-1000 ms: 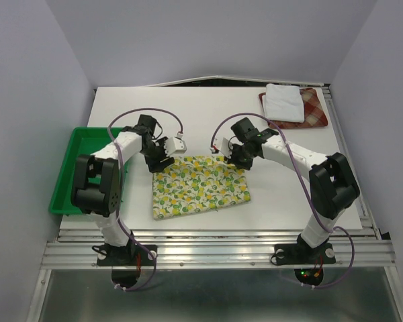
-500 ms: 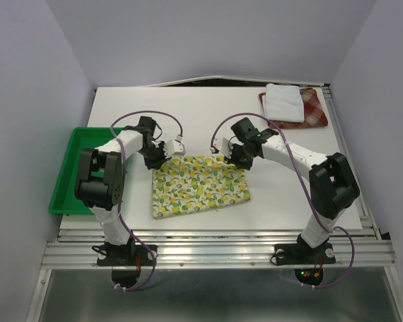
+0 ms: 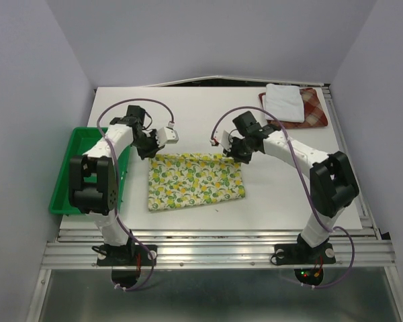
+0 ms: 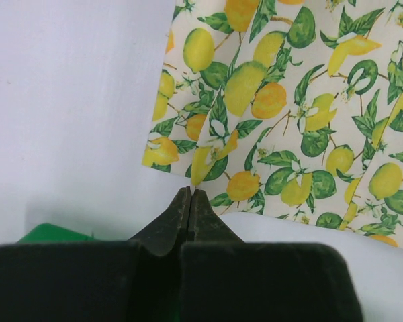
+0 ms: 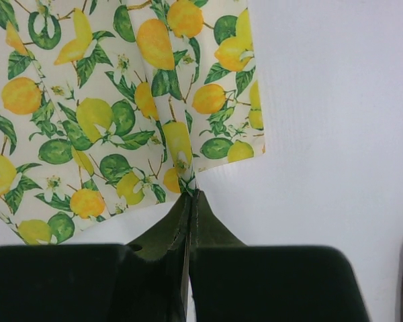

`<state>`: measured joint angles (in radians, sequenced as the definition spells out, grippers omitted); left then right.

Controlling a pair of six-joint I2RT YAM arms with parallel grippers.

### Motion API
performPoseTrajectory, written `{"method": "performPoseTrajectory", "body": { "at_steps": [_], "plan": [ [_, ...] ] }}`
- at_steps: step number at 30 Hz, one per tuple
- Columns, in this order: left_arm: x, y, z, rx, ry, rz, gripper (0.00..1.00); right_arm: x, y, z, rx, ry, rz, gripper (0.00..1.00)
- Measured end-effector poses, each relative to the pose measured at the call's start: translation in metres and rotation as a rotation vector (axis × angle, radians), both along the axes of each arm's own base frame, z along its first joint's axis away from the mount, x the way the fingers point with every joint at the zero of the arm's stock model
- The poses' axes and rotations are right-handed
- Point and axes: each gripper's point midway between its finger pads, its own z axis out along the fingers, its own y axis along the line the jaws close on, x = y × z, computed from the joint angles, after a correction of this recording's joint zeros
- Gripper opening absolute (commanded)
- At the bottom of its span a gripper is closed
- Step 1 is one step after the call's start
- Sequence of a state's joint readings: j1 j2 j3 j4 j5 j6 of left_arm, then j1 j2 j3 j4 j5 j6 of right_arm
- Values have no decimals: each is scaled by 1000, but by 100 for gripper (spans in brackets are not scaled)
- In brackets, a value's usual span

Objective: Fold and stack the skirts
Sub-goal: Fold the skirt

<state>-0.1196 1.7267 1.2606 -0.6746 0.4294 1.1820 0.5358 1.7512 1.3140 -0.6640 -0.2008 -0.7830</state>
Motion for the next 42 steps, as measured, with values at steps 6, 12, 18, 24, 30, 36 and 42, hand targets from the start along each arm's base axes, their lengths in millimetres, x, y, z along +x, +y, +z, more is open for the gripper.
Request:
{"method": "performPoseTrajectory", "body": {
  "at_steps": [6, 12, 18, 24, 30, 36, 42],
  "plan": [
    [12, 0, 3, -6, -18, 21, 0, 19, 2, -9, -9, 7, -9, 1],
    [26, 0, -18, -7, 1, 64, 16, 39, -1, -36, -27, 41, -38, 38],
    [37, 4, -38, 7, 18, 130, 48, 59, -8, -51, -34, 52, -93, 62],
    [48, 5, -27, -15, -19, 221, 55, 85, -13, -26, 38, 19, -181, 60],
    [50, 1, 17, -73, -96, 279, 56, 99, 4, 11, 178, 24, -160, 62],
    [46, -9, 25, -125, -86, 264, 56, 91, 28, -1, 246, 161, -60, 70],
    [49, -18, 5, -153, -1, 254, 56, 75, 33, -50, 228, 324, -9, 66]
  ]
}}
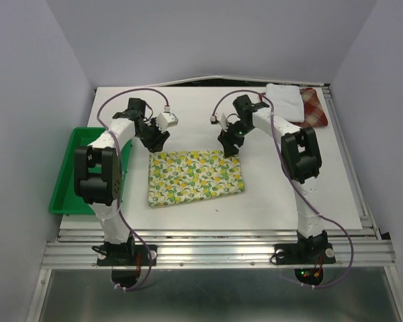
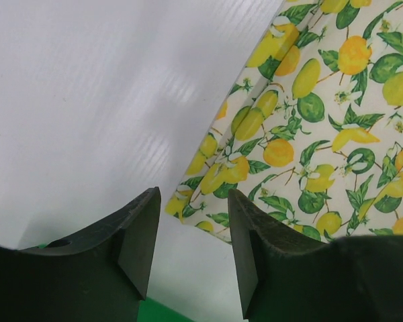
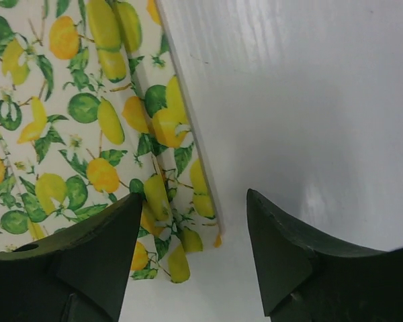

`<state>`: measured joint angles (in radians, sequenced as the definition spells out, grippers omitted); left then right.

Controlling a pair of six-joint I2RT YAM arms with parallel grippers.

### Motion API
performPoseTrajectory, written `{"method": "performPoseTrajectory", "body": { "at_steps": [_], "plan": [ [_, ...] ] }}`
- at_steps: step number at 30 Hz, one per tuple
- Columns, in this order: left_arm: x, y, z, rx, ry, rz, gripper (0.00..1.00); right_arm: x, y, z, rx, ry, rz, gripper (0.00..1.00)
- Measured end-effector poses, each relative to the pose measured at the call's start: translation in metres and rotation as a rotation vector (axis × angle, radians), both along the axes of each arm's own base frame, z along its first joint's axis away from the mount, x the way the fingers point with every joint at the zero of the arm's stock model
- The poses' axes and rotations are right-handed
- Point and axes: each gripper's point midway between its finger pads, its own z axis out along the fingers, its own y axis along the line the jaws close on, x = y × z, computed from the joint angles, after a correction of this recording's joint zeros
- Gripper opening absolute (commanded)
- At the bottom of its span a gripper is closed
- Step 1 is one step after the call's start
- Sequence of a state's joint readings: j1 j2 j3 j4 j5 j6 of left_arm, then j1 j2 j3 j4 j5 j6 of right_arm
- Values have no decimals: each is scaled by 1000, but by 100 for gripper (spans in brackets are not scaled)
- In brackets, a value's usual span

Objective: Fold and stack the skirts
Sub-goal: Fold the skirt

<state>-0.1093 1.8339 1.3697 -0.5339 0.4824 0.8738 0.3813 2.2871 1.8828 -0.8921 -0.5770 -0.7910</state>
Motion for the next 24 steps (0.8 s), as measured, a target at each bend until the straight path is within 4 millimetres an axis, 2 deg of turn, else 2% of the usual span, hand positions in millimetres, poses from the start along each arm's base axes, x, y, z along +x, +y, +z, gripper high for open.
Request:
{"method": "performPoseTrajectory", "body": {
  "at_steps": [2, 3, 5, 6, 9, 13, 16, 19, 21, 24],
  "plan": [
    [-1, -1, -4, -7, 15, -2, 56, 2, 1, 2, 2, -6, 13, 56],
    [-3, -2, -4, -9, 22, -1, 56, 1, 1, 1, 2, -1, 16, 44],
    [-3, -2, -4, -14, 23, 3, 53, 0, 1, -4, 1, 8, 24, 31],
    [-2, -2, -4, -15, 23, 10, 53, 0, 2, -4, 5, 9, 25, 18],
    [-3, 1, -11, -3, 27, 43, 53, -1, 2, -6, 5, 19, 26, 1],
    [-13, 11, -30, 29, 64, 104, 54, -7, -3, -11, 3, 30, 13, 1],
    [-19, 16, -34, 31, 85, 149, 54, -17, -10, -12, 6, 72, -26, 1],
    [-23, 19, -20, 11, 66, 198, 53, -29, -18, -13, 20, 152, -101, 1],
    [-23, 19, 2, -15, 28, 238, 54, -37, -31, -14, 28, 212, -171, 1],
    [-27, 19, 24, -47, -14, 280, 54, -50, -46, -15, 29, 290, -268, 1]
  ]
}}
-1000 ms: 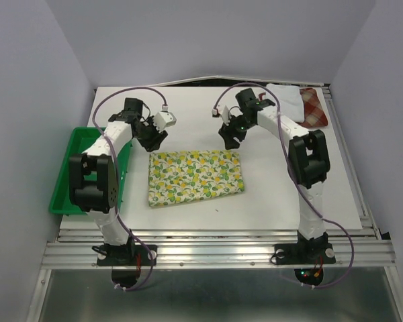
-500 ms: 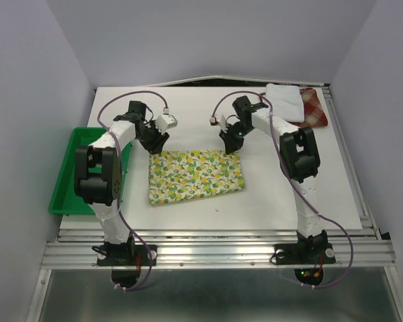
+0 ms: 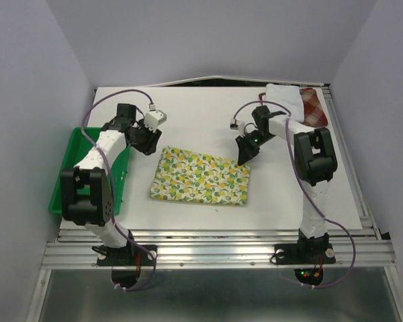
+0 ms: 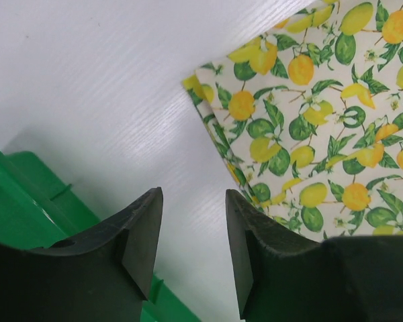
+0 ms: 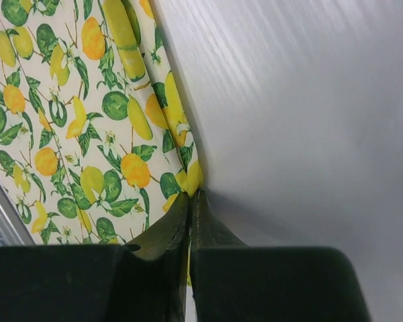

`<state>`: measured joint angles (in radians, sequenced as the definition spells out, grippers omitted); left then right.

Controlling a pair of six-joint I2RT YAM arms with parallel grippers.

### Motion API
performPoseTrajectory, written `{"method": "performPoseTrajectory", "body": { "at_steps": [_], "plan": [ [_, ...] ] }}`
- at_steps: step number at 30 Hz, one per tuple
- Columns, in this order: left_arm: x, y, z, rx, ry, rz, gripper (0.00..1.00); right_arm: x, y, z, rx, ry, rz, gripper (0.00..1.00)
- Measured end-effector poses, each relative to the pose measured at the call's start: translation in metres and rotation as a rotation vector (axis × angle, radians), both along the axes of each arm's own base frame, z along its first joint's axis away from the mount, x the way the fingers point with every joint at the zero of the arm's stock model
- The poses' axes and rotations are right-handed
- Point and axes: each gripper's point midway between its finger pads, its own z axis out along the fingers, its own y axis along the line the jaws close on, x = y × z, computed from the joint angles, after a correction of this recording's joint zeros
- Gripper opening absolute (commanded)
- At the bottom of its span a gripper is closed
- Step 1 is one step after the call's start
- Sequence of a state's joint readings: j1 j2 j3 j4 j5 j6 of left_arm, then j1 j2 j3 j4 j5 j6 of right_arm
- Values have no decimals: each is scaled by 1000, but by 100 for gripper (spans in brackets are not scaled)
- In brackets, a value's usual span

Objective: Fold and stack the skirts
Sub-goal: Fold the skirt

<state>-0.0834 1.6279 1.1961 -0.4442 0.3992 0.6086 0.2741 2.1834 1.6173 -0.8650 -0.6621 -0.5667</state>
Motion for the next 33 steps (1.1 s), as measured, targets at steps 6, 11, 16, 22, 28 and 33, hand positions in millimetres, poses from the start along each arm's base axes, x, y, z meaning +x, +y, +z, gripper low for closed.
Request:
{"method": "performPoseTrajectory", "body": {
  "at_steps": [6, 11, 16, 22, 28, 33],
  "plan": [
    [-10, -2, -13, -38, 75, 72, 54, -40, -15, -1, -19, 166, -192, 1],
    [-16, -7, -61, -62, 238, 123, 55, -74, -11, -3, 4, 285, -286, 1],
    [-6, -18, -72, -99, 284, 133, 56, -90, -9, -2, 20, 337, -376, 1],
    [5, -37, -74, -161, 298, 111, 49, -100, -7, -3, 52, 360, -498, 1],
    [12, -52, -74, -236, 328, 89, 49, -99, -3, -5, 78, 374, -586, 1],
    [10, -63, -73, -303, 355, 56, 38, -97, -1, -5, 93, 391, -626, 1]
  ]
}}
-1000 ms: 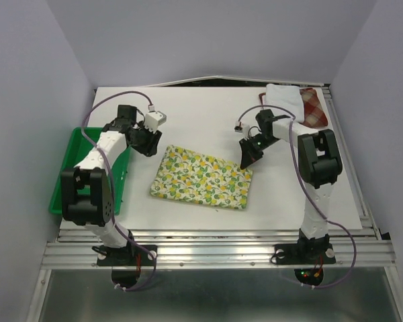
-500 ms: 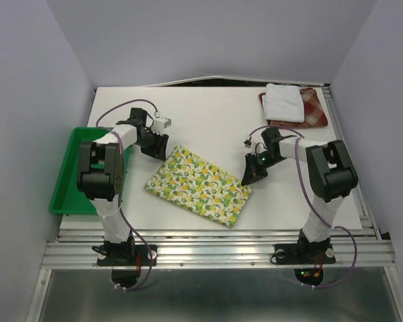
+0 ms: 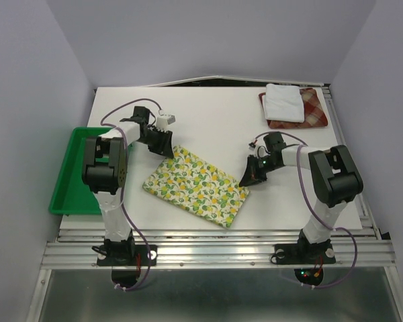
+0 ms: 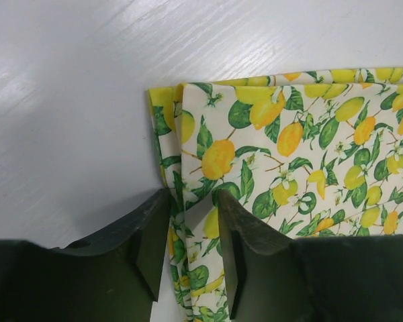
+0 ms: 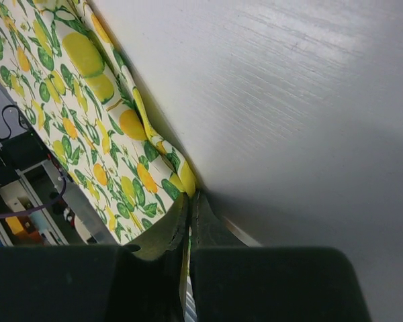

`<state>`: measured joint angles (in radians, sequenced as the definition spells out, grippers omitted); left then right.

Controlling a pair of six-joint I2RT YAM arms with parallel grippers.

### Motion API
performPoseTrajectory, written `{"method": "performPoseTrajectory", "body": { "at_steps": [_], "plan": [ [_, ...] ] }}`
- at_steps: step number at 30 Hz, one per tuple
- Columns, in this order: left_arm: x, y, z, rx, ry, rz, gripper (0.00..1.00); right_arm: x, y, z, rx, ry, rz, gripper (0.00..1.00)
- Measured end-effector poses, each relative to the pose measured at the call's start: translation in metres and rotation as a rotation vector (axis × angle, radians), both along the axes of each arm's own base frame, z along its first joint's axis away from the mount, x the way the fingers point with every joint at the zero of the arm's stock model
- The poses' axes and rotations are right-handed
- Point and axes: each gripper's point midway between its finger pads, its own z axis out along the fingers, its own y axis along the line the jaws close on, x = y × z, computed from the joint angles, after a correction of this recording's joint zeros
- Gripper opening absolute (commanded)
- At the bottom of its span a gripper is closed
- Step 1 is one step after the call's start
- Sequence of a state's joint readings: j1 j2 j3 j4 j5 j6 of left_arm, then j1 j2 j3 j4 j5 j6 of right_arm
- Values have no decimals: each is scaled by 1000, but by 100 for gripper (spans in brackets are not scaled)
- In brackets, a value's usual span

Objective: Fold and stack the skirts
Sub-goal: Fold the skirt

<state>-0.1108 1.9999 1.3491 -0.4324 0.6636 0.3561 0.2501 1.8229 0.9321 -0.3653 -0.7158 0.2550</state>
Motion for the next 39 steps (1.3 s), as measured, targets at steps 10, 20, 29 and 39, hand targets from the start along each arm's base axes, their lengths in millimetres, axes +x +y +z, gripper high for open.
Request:
{"method": "performPoseTrajectory", "body": {
  "at_steps": [10, 20, 29, 39],
  "plan": [
    [3, -6, -5, 60, -14, -1, 0, -4, -2, 0, 3, -21, -85, 1],
    [93, -69, 0, 88, -166, -95, 0, -2, 5, 3, 58, 14, -181, 1],
    [131, -133, 5, 59, -303, -203, 29, -2, 36, 9, 167, 89, -255, 15],
    [144, -137, 22, 56, -362, -138, 54, -4, 55, 21, 171, 60, -227, 56]
  ]
}}
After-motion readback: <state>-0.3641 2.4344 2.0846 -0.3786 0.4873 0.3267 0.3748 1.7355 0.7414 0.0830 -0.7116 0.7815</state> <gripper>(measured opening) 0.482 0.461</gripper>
